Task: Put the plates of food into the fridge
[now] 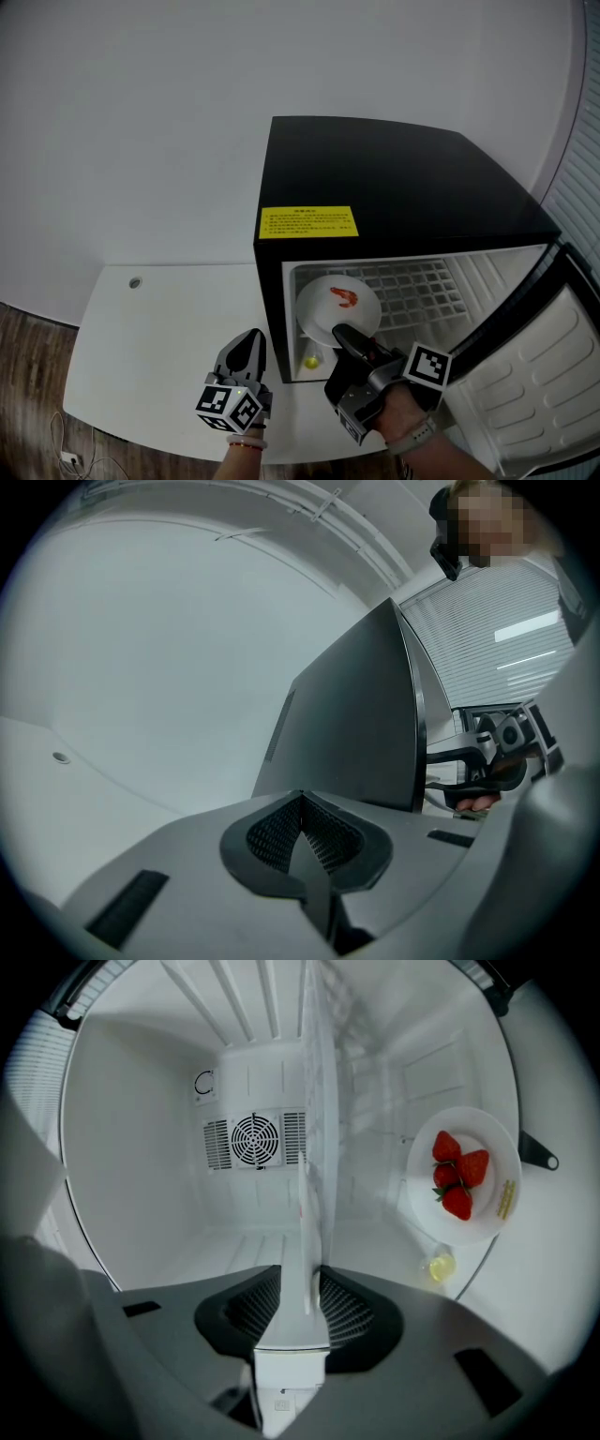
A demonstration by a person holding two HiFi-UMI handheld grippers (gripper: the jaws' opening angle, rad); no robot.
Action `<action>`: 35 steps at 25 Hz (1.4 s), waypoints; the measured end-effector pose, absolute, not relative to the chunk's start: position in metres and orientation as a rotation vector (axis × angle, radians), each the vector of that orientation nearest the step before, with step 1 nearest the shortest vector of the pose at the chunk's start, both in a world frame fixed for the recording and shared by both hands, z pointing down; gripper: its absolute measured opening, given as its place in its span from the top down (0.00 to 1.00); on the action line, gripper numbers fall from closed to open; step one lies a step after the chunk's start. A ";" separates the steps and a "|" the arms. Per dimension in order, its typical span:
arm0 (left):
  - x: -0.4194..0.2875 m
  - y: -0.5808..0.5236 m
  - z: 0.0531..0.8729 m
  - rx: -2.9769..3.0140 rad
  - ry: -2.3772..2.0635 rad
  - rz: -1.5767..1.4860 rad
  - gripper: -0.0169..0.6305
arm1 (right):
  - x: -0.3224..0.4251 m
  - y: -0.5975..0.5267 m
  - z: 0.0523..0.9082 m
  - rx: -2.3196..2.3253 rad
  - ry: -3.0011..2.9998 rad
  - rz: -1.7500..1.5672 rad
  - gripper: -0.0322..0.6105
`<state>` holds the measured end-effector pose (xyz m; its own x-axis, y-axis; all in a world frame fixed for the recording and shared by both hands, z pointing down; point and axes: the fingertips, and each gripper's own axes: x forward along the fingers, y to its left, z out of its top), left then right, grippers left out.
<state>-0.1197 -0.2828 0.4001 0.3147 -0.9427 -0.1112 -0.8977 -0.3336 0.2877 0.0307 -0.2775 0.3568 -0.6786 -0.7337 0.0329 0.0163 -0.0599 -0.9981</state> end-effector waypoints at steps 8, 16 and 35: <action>-0.120 -0.283 0.400 2.403 -1.698 -0.390 0.96 | 0.030 -0.276 0.354 -0.790 1.732 -1.761 0.74; -0.118 -0.284 0.400 2.403 -1.694 -0.393 0.96 | 0.030 -0.274 0.347 -0.793 1.757 -1.743 0.69; -0.119 -0.275 0.410 2.393 -1.694 -0.364 0.96 | 0.030 -0.258 0.368 -0.847 1.844 -1.712 0.62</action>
